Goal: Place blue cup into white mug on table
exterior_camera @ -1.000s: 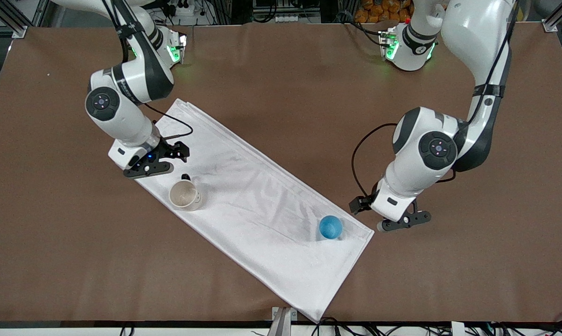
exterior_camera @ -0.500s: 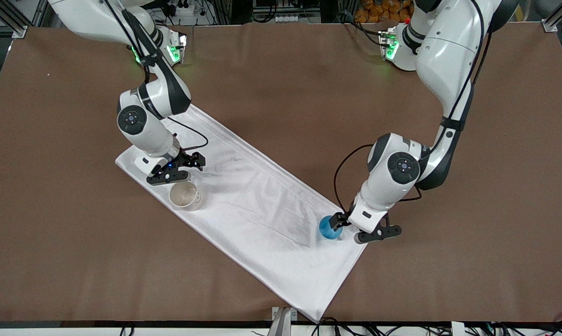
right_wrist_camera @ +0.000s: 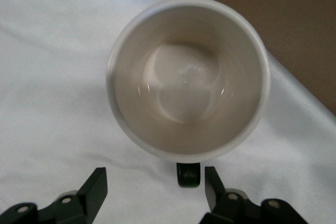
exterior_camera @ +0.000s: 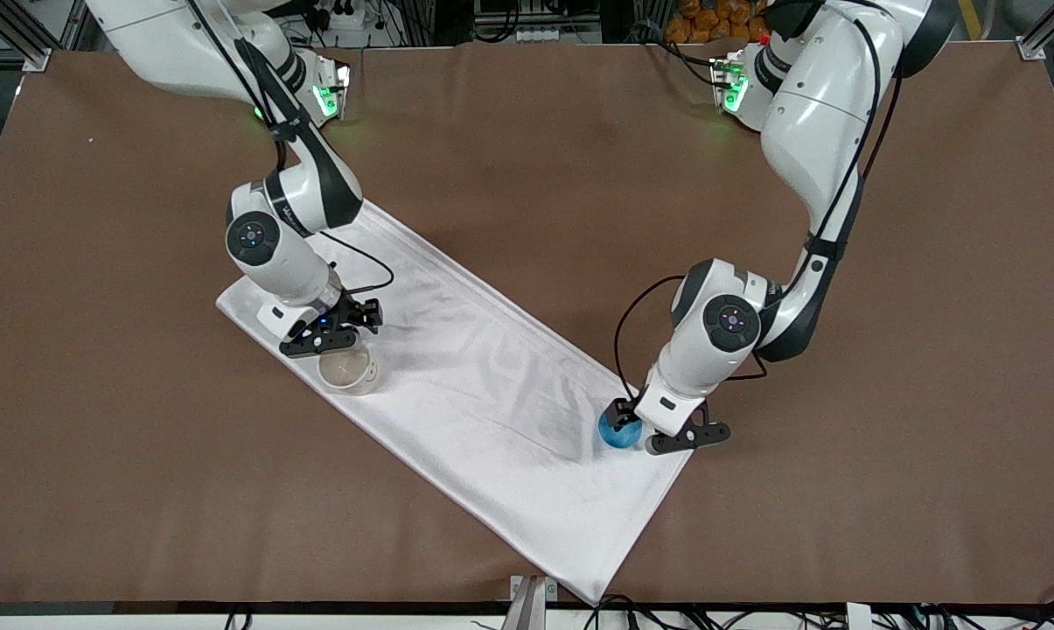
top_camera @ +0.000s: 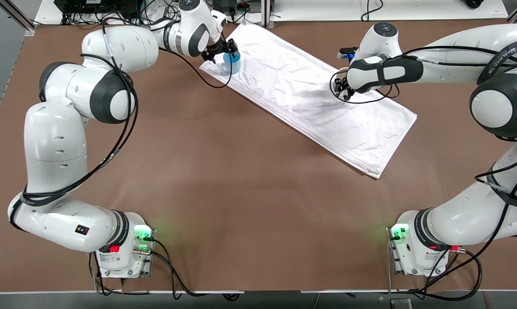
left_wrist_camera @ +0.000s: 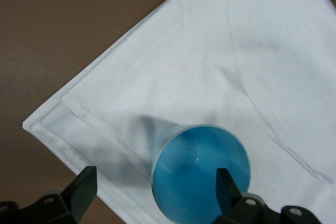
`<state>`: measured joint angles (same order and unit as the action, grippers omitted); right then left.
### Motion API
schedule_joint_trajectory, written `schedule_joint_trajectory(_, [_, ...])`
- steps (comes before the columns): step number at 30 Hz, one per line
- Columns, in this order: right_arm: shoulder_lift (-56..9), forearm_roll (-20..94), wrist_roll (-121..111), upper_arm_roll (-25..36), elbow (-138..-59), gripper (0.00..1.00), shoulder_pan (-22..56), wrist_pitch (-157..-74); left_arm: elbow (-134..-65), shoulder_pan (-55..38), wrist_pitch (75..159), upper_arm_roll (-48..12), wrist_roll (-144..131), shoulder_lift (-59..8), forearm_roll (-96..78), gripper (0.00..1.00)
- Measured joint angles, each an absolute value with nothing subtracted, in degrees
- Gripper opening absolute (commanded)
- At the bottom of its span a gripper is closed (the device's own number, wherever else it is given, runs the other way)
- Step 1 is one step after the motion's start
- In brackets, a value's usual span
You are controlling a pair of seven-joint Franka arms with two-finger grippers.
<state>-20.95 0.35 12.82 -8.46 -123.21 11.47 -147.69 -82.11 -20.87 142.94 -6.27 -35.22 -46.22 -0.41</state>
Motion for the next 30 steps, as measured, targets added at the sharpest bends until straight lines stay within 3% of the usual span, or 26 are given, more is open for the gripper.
schedule_joint_trajectory(2, [-21.18, 0.34, 12.81, -8.41, -122.77, 0.24, 11.47, -147.68, -82.09, -20.87, 142.94, -6.26, -35.46, -46.3, -0.41, 0.0])
schedule_joint_trajectory(6, [-21.45, 0.31, 12.8, -8.35, -122.22, 0.0, 11.47, -147.63, -82.09, -20.92, 142.94, -6.26, -37.41, -46.46, -0.41, 0.0])
schedule_joint_trajectory(17, [-21.31, 0.3, 12.8, -8.37, -120.7, 0.0, 11.54, -146.74, -81.83, -21.35, 143.06, -6.13, -38.67, -46.65, -0.41, 0.0])
schedule_joint_trajectory(30, [-20.62, 0.33, 22.64, -10.45, -110.98, 0.0, 16.11, -134.94, -79.47, -19.38, 138.49, -4.49, -38.48, -44.2, -0.35, 0.0])
